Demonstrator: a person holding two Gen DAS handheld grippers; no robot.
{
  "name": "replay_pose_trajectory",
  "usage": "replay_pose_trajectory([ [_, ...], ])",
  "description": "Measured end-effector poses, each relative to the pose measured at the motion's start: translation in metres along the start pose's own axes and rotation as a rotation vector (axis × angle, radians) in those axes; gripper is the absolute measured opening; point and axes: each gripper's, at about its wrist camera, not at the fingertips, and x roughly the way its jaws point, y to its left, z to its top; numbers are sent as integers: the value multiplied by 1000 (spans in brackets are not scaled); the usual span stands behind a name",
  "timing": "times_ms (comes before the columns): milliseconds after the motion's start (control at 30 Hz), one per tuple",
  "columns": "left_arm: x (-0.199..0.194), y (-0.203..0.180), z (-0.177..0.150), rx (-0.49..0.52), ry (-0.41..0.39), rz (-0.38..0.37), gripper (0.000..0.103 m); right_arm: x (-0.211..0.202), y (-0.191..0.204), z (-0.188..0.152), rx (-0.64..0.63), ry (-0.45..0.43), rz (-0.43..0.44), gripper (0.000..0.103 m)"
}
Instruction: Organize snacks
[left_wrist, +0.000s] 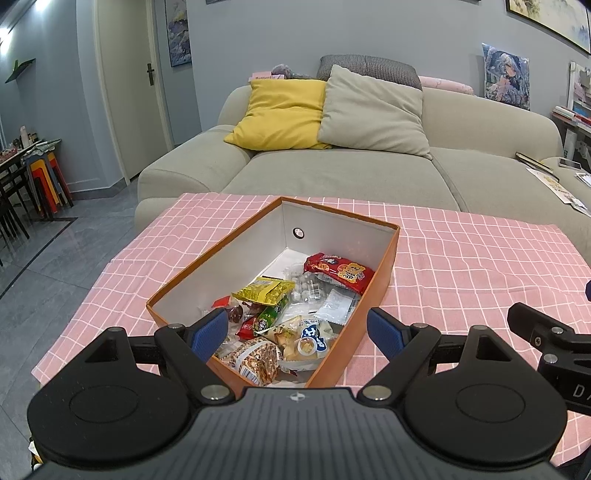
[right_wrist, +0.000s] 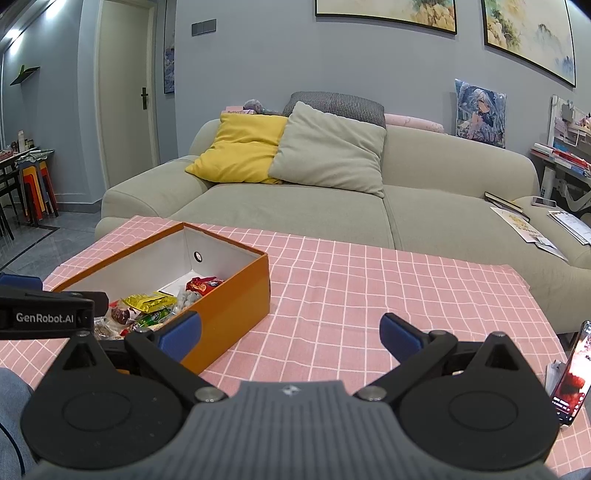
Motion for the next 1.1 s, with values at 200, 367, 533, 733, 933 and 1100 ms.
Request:
replay_pose_trajectory([
  [200, -1, -2, 0, -3, 0, -1, 100, 1, 2, -1, -4, -1, 3, 99],
  [367, -1, -1, 0, -4, 0, 0, 99, 0, 2, -1, -4, -3, 4, 99],
  [533, -1, -2, 1, -8, 0, -1, 100, 1, 2, -1, -4, -2, 6, 99],
  [733, -1, -2, 0, -11, 9, 0, 99, 0, 2, -1, -7, -5, 7, 99],
  [933, 0, -2, 0, -11, 9, 1, 100, 0, 4, 0, -7, 1, 10, 99],
  [1100, 1, -2, -1, -15, 12, -1, 100, 0, 3, 1, -7, 3, 12, 99],
])
